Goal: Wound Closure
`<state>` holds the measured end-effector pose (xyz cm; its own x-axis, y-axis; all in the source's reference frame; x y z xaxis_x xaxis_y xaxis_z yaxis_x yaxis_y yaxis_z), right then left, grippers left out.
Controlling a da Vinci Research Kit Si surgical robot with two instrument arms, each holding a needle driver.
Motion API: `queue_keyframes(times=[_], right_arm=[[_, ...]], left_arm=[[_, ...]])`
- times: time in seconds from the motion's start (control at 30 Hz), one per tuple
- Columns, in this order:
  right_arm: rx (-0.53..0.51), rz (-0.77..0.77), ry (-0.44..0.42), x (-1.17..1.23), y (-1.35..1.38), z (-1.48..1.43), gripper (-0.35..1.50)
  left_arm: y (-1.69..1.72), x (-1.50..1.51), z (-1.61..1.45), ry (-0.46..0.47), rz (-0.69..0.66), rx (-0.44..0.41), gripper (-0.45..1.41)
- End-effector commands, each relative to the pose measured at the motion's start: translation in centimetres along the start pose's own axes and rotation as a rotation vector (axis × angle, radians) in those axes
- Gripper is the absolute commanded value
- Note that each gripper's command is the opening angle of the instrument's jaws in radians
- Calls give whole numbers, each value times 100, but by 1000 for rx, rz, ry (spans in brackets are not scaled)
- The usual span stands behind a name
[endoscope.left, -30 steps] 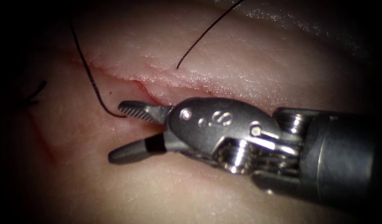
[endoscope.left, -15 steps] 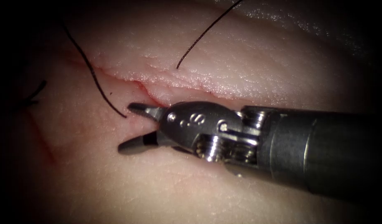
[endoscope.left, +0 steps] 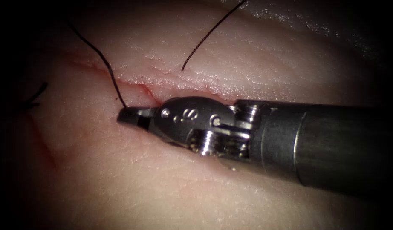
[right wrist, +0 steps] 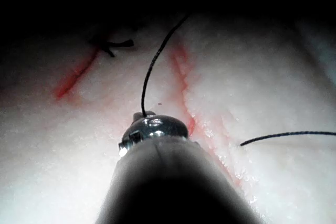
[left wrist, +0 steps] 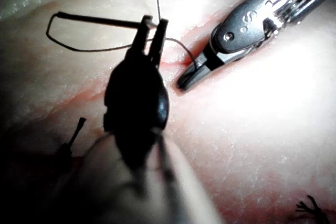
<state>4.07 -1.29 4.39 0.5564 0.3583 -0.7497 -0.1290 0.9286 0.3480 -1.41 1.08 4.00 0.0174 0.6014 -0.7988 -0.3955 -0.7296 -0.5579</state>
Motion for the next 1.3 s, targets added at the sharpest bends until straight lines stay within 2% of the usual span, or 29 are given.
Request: queue_keyframes(times=[0.03, 0.2, 0.3, 0.43, 0.57, 0.73, 0.77, 0.8, 0.87, 0.93, 0.97, 1.17, 1.3], right_arm=[[4, -1, -3, 7, -5, -1, -35], [32, 10, -5, 28, -35, -27, -35], [35, 4, 3, 50, -59, -37, -35], [72, -7, 27, 87, -89, -36, -35], [92, -12, 31, 110, -110, -29, -35], [87, -20, 35, 114, -109, -23, -35], [83, -17, 37, 113, -104, -22, -6], [79, -13, 42, 111, -98, -22, 36], [69, -3, 56, 107, -86, -25, 89], [62, 7, 68, 103, -76, -31, 113], [61, 11, 69, 102, -70, -36, 120], [58, -47, 72, 90, -51, -61, 118], [46, -115, 18, 76, -42, -62, 113]], left_arm=[[1, -8, 6, 1, -4, 0, -45], [-1, -21, 13, -9, 9, 7, -45], [-2, -30, 18, -21, 7, 9, -45], [-2, -37, 23, -35, 2, 12, -45], [0, -38, 26, -37, 2, 7, -45], [1, -38, 27, -37, 2, 5, -45], [1, -38, 27, -37, 2, 5, -45], [1, -38, 27, -37, 2, 5, -45], [1, -38, 27, -37, 2, 5, -45], [1, -38, 26, -37, 3, 5, -45], [1, -38, 26, -40, 3, 5, -45], [-2, -41, 25, -48, 6, 3, -45], [-5, -42, 22, -62, 8, 8, -45]])
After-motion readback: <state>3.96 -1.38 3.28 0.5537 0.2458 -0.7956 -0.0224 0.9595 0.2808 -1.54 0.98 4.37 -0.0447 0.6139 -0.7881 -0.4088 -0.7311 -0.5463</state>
